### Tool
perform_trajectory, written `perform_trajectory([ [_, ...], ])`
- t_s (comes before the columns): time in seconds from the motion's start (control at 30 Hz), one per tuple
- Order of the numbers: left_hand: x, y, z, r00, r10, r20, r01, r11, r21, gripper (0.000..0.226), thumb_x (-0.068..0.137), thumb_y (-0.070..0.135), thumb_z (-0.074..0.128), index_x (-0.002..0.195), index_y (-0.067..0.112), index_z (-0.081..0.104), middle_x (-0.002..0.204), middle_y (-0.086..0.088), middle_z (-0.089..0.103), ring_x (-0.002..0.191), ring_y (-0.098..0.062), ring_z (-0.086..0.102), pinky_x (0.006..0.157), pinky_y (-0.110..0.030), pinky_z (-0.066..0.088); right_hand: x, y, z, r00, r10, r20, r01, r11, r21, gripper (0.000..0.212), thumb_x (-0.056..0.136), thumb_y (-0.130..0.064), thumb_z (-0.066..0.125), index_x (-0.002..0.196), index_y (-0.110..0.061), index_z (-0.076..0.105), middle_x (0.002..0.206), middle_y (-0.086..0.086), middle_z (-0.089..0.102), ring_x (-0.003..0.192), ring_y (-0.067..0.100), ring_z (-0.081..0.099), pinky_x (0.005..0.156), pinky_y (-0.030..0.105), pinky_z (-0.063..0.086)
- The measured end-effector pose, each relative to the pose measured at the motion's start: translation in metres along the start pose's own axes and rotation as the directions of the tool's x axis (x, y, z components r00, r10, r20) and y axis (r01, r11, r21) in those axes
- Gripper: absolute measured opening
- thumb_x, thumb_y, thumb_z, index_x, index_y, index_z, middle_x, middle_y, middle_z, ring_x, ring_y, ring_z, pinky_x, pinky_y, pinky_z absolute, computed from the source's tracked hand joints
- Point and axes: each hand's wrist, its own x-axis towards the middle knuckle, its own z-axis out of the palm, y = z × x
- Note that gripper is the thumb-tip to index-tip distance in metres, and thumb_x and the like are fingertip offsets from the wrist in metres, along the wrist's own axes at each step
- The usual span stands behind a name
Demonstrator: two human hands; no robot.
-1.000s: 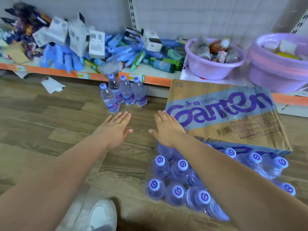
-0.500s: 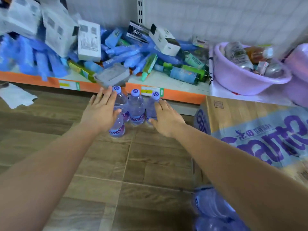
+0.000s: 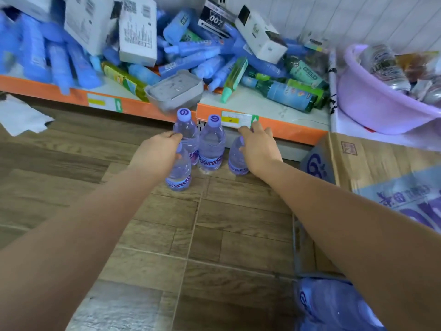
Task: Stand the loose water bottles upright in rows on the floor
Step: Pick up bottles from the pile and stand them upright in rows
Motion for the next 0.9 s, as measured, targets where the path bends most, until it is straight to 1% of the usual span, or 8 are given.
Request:
perform_trajectory([
  [0.1,-0.005,0.012,-0.007,0.998,-0.054,0.045,0.048,0.990,0.130,0.029,0.093,0.020,0.051,0.113,-0.001,0.052,0.113,-0.021,0.056,0.104,-0.039,0.056,0.081,-0.041,0.045,-0.013,0.006,-0.001,0.997,0.076,0.008,-0.076,0.985,0.152,0.034,0.092,-0.007,0.050,0.125,-0.012,0.046,0.129,0.013,0.038,0.100,0.039,0.056,0.078,0.039,0.048],
  [0.23,-0.016,0.022,-0.011,0.995,-0.050,0.087,0.028,0.971,0.237,0.028,0.095,0.014,0.047,0.119,-0.001,0.047,0.115,-0.020,0.050,0.106,-0.039,0.055,0.082,-0.041,0.045,-0.033,0.018,-0.007,0.995,0.097,0.008,-0.095,0.962,0.256,0.033,0.085,0.004,0.049,0.115,-0.010,0.053,0.122,0.013,0.040,0.090,0.034,0.054,0.076,0.036,0.048],
  [0.33,-0.031,0.036,-0.015,0.994,-0.044,0.102,0.013,0.957,0.289,0.028,0.095,0.009,0.048,0.121,0.000,0.045,0.119,-0.019,0.047,0.110,-0.037,0.051,0.085,-0.040,0.044,-0.046,0.025,-0.019,0.997,0.071,0.029,-0.076,0.948,0.308,0.028,0.084,0.000,0.052,0.110,-0.011,0.058,0.111,0.010,0.042,0.084,0.027,0.048,0.071,0.030,0.041],
  [0.4,-0.043,0.048,-0.023,0.995,-0.044,0.093,0.012,0.948,0.317,0.027,0.094,0.009,0.049,0.119,0.001,0.044,0.119,-0.019,0.046,0.106,-0.039,0.055,0.080,-0.040,0.045,-0.059,0.026,-0.028,0.998,0.008,0.067,-0.028,0.951,0.307,0.021,0.083,-0.006,0.057,0.103,-0.011,0.061,0.101,0.005,0.039,0.083,0.025,0.049,0.069,0.028,0.041],
  [0.5,-0.068,0.073,-0.039,0.995,-0.032,0.093,0.005,0.961,0.277,0.025,0.093,0.008,0.049,0.117,0.001,0.043,0.118,-0.020,0.043,0.098,-0.042,0.060,0.073,-0.042,0.045,-0.084,0.029,-0.042,0.994,-0.077,0.081,0.053,0.961,0.272,0.013,0.082,-0.016,0.064,0.095,-0.014,0.063,0.096,0.001,0.041,0.087,0.025,0.053,0.070,0.026,0.038],
  [0.63,-0.109,0.113,-0.064,0.997,0.036,0.070,-0.049,0.979,0.197,0.030,0.092,0.009,0.051,0.120,0.000,0.043,0.120,-0.019,0.043,0.098,-0.041,0.059,0.079,-0.046,0.047,-0.126,0.040,-0.073,0.987,-0.150,0.060,0.129,0.956,0.265,0.016,0.081,-0.014,0.062,0.097,-0.015,0.064,0.104,0.008,0.052,0.098,0.028,0.057,0.077,0.029,0.046],
  [0.83,-0.166,0.193,-0.113,0.993,0.122,-0.004,-0.120,0.982,0.147,0.033,0.096,0.019,0.043,0.124,0.001,0.044,0.127,-0.019,0.046,0.111,-0.034,0.052,0.090,-0.041,0.045,-0.190,0.075,-0.142,0.980,-0.194,-0.043,0.198,0.942,0.271,0.021,0.080,-0.009,0.057,0.098,-0.003,0.064,0.104,0.014,0.061,0.095,0.031,0.060,0.078,0.035,0.052],
  [0.9,-0.179,0.224,-0.125,0.989,0.146,0.005,-0.145,0.972,0.185,0.035,0.096,0.018,0.044,0.127,0.001,0.043,0.128,-0.019,0.045,0.113,-0.033,0.051,0.092,-0.042,0.046,-0.211,0.092,-0.164,0.976,-0.207,-0.073,0.220,0.935,0.280,0.023,0.081,-0.010,0.056,0.101,-0.003,0.065,0.105,0.014,0.062,0.095,0.031,0.060,0.080,0.035,0.053],
])
